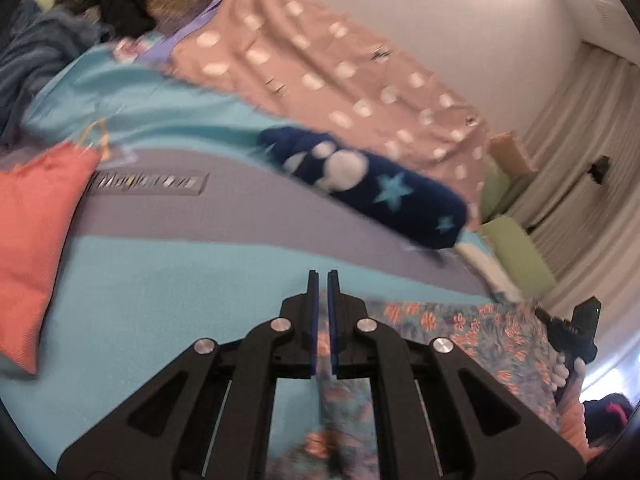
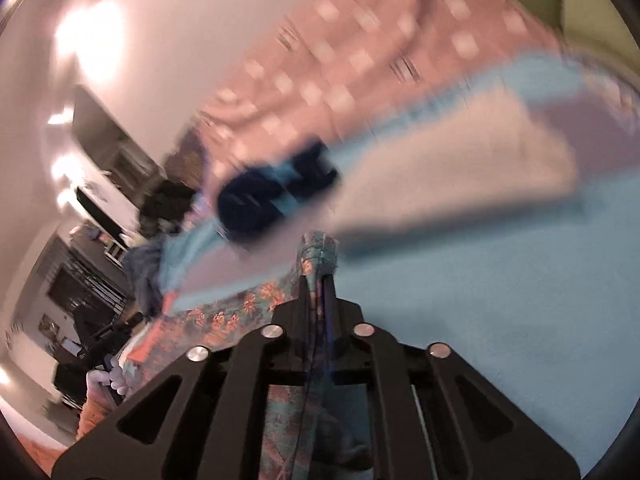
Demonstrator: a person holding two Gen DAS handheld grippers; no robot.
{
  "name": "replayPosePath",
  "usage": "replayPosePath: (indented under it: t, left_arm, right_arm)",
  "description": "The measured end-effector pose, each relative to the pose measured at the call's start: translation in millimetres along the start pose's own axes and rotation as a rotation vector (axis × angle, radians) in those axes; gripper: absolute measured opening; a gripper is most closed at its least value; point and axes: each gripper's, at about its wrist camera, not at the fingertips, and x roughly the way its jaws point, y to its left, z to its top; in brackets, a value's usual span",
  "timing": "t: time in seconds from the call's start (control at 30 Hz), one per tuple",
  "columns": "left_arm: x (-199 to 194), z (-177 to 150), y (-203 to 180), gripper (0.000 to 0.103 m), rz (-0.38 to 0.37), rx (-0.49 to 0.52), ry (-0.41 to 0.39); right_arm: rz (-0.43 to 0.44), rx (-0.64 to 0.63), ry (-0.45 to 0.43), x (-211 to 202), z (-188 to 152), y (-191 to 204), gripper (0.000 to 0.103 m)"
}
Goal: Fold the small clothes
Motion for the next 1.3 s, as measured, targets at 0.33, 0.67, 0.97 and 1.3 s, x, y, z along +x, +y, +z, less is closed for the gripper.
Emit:
replayPosePath:
  t: [0.33, 0.67, 0.97, 1.3]
  left_arm:
    - [20, -18, 1, 0.068, -0.063, -0.018, 0.157]
    - [8, -9, -16, 0.004, 0.063, 0.091, 0.106]
    - [-68, -32, -18, 0.049, 0.022, -0.014, 0.025]
    - [-90, -106, -153, 0.070, -0.184, 0.251, 0.185]
  right_arm:
    - [-0.056, 0.069, -0.010, -43, -20, -7, 0.029]
    - [-0.088, 0.100, 0.007, -86, -71, 3, 0.036]
    - [-0.136, 0.089, 0.036, -142, -123, 26, 0.036]
    - [-0.038, 0.116, 0.031, -178, -175, 30, 0.040]
